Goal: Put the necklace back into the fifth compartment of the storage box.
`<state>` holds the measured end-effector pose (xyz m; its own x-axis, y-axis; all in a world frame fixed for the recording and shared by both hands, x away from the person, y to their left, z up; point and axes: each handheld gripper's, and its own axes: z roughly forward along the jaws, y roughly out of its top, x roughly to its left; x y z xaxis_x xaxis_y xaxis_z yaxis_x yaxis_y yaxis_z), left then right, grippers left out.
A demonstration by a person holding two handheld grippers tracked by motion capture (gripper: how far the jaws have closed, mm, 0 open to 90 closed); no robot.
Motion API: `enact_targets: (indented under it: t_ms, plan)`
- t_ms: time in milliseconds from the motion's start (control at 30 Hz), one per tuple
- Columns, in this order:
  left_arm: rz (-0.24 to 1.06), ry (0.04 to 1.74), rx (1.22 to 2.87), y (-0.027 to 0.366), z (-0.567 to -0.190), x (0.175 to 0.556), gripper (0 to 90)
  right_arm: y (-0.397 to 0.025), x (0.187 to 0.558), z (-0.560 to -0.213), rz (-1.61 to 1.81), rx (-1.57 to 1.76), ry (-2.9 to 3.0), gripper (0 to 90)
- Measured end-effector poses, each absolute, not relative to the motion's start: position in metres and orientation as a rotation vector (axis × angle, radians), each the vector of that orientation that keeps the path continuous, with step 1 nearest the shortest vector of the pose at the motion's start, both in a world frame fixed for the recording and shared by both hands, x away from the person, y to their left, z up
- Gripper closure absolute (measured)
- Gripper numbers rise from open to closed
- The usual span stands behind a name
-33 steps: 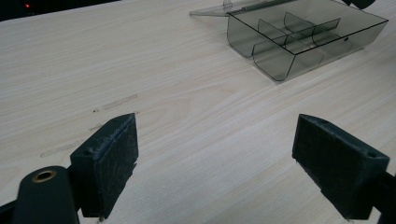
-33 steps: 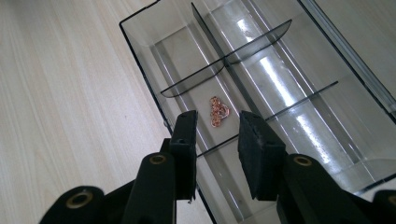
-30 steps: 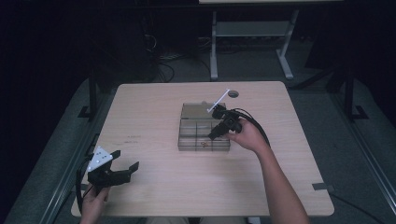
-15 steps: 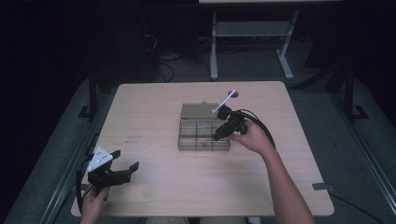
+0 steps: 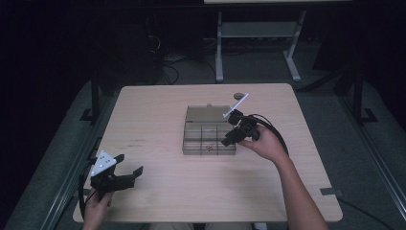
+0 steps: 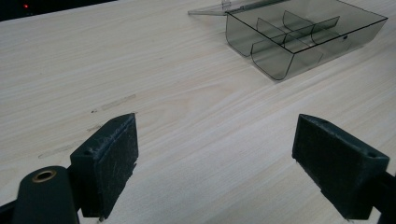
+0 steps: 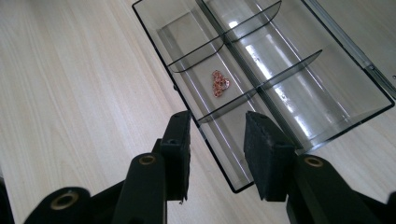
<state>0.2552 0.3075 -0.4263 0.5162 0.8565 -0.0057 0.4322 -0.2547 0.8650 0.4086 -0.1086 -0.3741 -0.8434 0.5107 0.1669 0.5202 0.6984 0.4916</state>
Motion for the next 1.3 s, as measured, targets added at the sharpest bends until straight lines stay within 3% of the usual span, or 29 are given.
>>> enact_targets:
  t_ms: [1300]
  plan:
    - [0.613,1.055,1.884,0.304,-0.426,0.254,14.1,-0.168,0.358,-0.383,-0.897,-0.969,-2.832,53.7]
